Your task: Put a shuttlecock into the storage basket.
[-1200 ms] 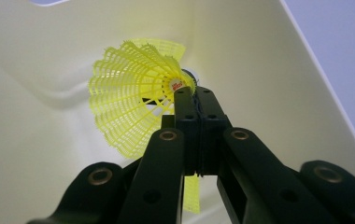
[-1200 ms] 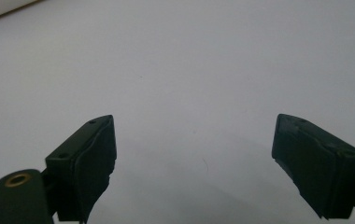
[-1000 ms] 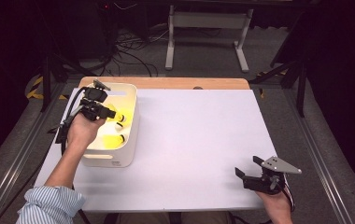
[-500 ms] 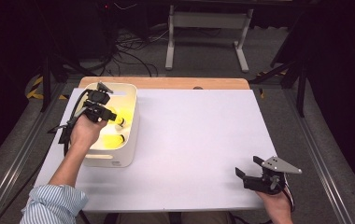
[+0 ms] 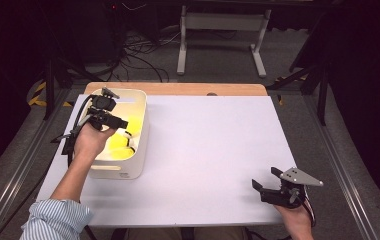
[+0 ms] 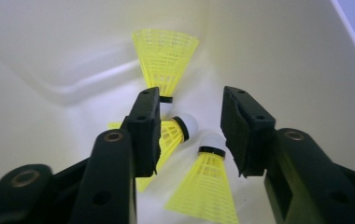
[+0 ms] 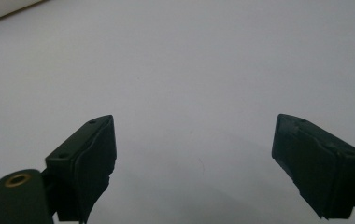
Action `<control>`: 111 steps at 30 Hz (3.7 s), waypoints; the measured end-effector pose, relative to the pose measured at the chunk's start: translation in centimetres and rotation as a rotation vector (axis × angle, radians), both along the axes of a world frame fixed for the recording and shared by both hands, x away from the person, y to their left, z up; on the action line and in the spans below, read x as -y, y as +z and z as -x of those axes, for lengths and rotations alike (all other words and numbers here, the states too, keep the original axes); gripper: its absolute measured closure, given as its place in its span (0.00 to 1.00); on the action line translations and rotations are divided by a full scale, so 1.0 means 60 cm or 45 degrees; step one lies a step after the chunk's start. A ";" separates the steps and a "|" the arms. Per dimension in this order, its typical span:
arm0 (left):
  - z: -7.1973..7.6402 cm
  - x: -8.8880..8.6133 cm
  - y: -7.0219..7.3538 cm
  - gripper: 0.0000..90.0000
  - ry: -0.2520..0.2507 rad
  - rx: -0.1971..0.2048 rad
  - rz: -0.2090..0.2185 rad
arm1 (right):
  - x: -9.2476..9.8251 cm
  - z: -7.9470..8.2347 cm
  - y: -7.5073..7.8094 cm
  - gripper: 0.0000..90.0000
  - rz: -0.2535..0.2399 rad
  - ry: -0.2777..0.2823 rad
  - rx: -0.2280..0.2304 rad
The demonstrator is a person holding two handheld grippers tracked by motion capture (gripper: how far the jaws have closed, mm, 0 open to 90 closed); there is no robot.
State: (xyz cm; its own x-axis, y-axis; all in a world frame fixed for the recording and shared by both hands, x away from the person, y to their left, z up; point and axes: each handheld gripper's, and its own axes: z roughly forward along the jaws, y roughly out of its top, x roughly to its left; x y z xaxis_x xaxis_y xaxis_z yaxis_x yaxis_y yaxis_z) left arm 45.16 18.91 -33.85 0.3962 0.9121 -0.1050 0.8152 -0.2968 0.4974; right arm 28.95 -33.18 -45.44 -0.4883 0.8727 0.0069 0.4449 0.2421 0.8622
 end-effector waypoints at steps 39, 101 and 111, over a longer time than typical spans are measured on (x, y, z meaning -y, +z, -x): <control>0.019 -0.024 0.031 0.38 0.050 0.022 -0.018 | 0.000 -0.001 -0.001 0.16 0.003 0.002 -0.006; 0.054 -0.121 0.067 0.37 0.183 0.038 -0.024 | -0.001 -0.001 0.000 0.16 0.003 0.004 -0.006; 0.059 -0.140 0.065 0.37 0.218 0.044 -0.012 | -0.001 -0.001 0.000 0.16 0.005 0.006 -0.006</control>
State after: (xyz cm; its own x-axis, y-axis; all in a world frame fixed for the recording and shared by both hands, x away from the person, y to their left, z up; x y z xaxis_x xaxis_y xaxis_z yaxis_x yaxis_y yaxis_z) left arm 41.59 27.29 -29.94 0.2380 0.9675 -0.0853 0.8369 -0.1597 0.5236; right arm 29.02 -33.14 -45.46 -0.4922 0.8705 0.0059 0.4480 0.2475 0.8591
